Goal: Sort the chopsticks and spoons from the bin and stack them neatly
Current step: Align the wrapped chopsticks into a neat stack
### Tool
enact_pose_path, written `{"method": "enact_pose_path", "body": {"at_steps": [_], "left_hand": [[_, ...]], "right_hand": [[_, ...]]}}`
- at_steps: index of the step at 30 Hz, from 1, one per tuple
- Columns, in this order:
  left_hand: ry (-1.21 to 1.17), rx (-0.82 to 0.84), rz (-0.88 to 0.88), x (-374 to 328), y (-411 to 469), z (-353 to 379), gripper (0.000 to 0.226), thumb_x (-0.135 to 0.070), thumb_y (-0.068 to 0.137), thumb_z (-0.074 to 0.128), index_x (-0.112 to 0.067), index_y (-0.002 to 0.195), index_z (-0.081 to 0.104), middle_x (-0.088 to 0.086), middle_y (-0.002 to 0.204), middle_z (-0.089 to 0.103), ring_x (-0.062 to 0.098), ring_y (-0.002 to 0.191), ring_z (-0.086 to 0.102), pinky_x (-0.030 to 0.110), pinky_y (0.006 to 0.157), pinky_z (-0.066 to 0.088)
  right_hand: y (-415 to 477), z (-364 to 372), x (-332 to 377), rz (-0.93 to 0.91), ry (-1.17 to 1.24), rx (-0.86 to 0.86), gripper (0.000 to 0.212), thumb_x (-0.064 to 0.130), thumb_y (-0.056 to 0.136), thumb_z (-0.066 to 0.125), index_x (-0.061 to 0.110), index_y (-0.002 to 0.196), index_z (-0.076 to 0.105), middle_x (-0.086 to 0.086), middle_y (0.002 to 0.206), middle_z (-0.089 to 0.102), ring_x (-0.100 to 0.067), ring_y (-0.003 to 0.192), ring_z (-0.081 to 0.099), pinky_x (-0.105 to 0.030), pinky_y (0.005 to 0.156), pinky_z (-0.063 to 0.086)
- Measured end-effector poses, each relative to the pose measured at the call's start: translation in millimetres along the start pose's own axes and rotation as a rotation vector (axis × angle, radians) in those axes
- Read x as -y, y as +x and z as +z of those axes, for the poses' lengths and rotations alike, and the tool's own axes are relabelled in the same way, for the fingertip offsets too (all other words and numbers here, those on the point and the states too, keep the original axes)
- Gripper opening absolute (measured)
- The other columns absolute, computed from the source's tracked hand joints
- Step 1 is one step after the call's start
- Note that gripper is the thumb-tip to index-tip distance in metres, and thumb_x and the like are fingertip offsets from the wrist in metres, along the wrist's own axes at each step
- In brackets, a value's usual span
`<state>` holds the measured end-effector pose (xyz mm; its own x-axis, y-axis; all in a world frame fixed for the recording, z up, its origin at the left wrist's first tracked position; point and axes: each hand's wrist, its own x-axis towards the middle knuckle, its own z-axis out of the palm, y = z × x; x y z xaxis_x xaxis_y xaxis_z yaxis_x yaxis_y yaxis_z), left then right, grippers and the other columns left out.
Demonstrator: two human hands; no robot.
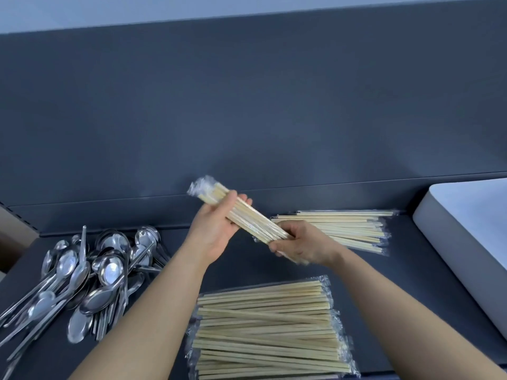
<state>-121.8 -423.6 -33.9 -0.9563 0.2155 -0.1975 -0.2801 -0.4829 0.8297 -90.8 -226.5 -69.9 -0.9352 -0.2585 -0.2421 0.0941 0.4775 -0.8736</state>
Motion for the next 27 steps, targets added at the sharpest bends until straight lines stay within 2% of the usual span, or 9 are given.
{"method": "enact_pose_path", "body": {"at_steps": [3, 5, 7, 10, 13, 16, 21, 24, 27], "left_hand": [[0.134, -0.171, 0.007, 16.4, -6.7, -32.7, 0.029, -0.003, 0.083, 0.07, -0.013, 0.107, 0.057, 0.01, 0.11, 0.065, 0.025, 0.104, 0.067, 0.044, 0.097, 0.051], [0.225, -0.278, -0.005, 28.3, -12.9, -47.8, 0.038, -0.006, 0.077, 0.078, -0.018, 0.108, 0.06, 0.01, 0.115, 0.062, 0.024, 0.102, 0.067, 0.042, 0.093, 0.053], [0.419, -0.348, -0.012, 37.9, -19.5, -57.8, 0.031, -0.015, 0.074, 0.082, -0.019, 0.1, 0.064, 0.006, 0.105, 0.065, 0.021, 0.096, 0.066, 0.037, 0.089, 0.054], [0.788, -0.363, -0.024, 47.4, -30.4, -71.6, 0.026, -0.02, 0.075, 0.081, -0.018, 0.096, 0.067, 0.0, 0.096, 0.067, 0.011, 0.083, 0.061, 0.02, 0.07, 0.045], [0.919, -0.325, -0.003, 48.6, -36.1, -80.7, 0.023, -0.015, 0.075, 0.079, -0.019, 0.093, 0.066, -0.002, 0.091, 0.065, 0.013, 0.076, 0.059, 0.021, 0.066, 0.045], [1.018, -0.264, 0.003, 49.2, -40.4, -85.5, 0.028, -0.015, 0.076, 0.075, -0.024, 0.1, 0.064, -0.01, 0.099, 0.065, 0.007, 0.087, 0.061, 0.019, 0.072, 0.045], [1.1, -0.204, 0.1, 57.9, -48.8, -94.4, 0.027, -0.023, 0.089, 0.064, -0.025, 0.116, 0.064, -0.016, 0.109, 0.064, 0.0, 0.103, 0.057, 0.015, 0.084, 0.04], [1.162, -0.197, 0.199, 66.8, -51.8, -96.3, 0.023, -0.019, 0.092, 0.06, -0.021, 0.115, 0.063, -0.01, 0.112, 0.061, 0.003, 0.103, 0.056, 0.008, 0.084, 0.037], [1.137, -0.286, 0.251, 67.1, -51.7, -101.0, 0.026, -0.016, 0.089, 0.064, -0.022, 0.114, 0.058, -0.005, 0.121, 0.044, 0.007, 0.108, 0.052, 0.017, 0.095, 0.038]], "right_hand": [[-4.0, -15.3, -6.0, 0.02, -0.228, 0.034, 0.004, 0.02, 0.083, 0.068, 0.018, 0.085, 0.065, 0.002, 0.066, 0.062, -0.007, 0.055, 0.053, -0.024, 0.058, 0.042], [-2.2, -15.8, -12.1, 0.028, -0.361, 0.054, 0.014, 0.023, 0.083, 0.068, 0.013, 0.092, 0.065, -0.005, 0.076, 0.063, -0.013, 0.066, 0.054, -0.029, 0.065, 0.043], [3.0, -10.1, -18.1, 0.014, -0.572, 0.045, 0.023, 0.027, 0.084, 0.068, 0.011, 0.1, 0.063, -0.006, 0.092, 0.064, -0.021, 0.083, 0.057, -0.033, 0.075, 0.045], [4.0, 1.7, -23.6, -0.017, -0.767, 0.059, 0.042, 0.035, 0.083, 0.07, 0.022, 0.121, 0.059, 0.004, 0.119, 0.061, -0.02, 0.109, 0.055, -0.032, 0.092, 0.044], [-3.8, 1.7, -32.6, -0.025, -0.674, 0.02, 0.061, 0.044, 0.075, 0.076, 0.032, 0.131, 0.054, 0.01, 0.131, 0.053, -0.013, 0.119, 0.049, -0.025, 0.101, 0.039], [-17.9, -4.6, -40.9, -0.005, -0.522, -0.096, 0.066, 0.05, 0.067, 0.081, 0.035, 0.127, 0.058, 0.017, 0.13, 0.053, -0.004, 0.119, 0.049, -0.021, 0.103, 0.037], [-35.4, 6.7, -60.2, -0.037, -0.296, -0.271, 0.039, 0.03, 0.088, 0.068, 0.023, 0.126, 0.062, 0.012, 0.124, 0.059, -0.002, 0.114, 0.051, -0.009, 0.096, 0.035], [-35.4, 19.0, -67.2, -0.07, -0.272, -0.243, 0.029, 0.022, 0.092, 0.061, 0.025, 0.121, 0.064, 0.013, 0.118, 0.062, -0.008, 0.111, 0.057, -0.028, 0.1, 0.045], [-32.9, 18.8, -64.6, -0.116, -0.345, -0.241, 0.025, 0.017, 0.094, 0.058, 0.019, 0.116, 0.068, 0.009, 0.114, 0.063, -0.011, 0.111, 0.055, -0.021, 0.096, 0.043]]}}
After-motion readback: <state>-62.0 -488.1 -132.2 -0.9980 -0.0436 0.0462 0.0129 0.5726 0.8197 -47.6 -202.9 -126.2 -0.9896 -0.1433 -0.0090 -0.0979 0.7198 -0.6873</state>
